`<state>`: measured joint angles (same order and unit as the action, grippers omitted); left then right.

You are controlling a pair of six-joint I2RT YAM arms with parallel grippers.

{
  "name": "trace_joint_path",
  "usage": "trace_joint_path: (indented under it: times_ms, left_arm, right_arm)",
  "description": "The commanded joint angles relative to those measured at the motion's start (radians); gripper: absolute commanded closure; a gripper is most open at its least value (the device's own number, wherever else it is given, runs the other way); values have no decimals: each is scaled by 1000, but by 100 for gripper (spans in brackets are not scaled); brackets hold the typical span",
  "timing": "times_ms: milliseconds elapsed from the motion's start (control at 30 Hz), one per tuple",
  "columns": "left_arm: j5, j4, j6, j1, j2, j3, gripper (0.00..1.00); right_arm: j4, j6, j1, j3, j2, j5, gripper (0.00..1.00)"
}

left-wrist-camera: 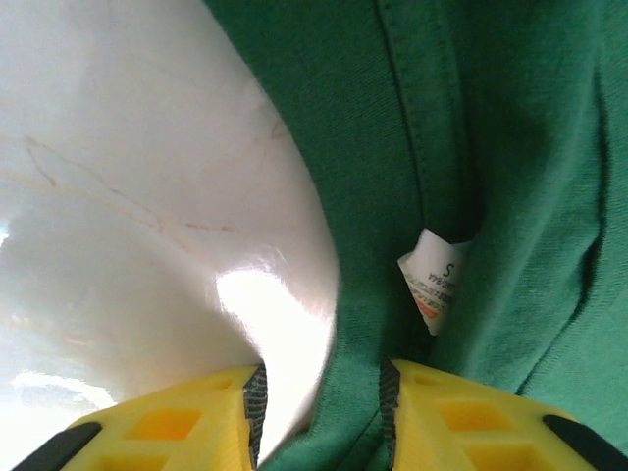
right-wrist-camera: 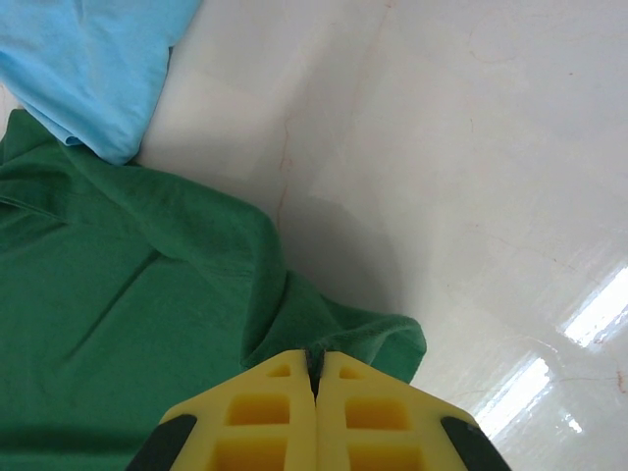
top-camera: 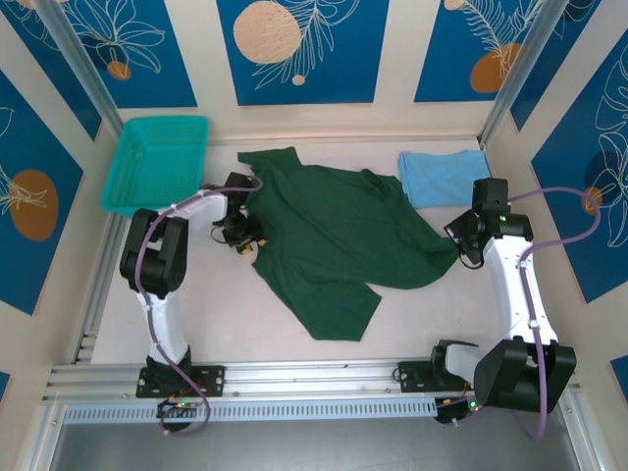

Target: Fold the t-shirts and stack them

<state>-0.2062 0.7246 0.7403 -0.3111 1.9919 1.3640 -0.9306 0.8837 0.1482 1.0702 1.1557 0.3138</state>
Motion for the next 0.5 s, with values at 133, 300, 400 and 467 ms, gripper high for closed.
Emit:
trace_joint_path:
  times_ms: [133,300,400,467]
  left_arm:
    - [118,-17,-67,-58,114,94,78]
    - [130,-20,-75,-65,133,115,93]
    - [171,1,-98,-65,126,127,98]
    - [208,27,-123,-64,117,130,100]
  right_arm:
    - [-1,26,1,2,11,2,96]
    - [-4,22,3,10,12,9,96]
    - [-5,21,4,12,12,9,96]
    - [-6,23,4,13,12,8,96]
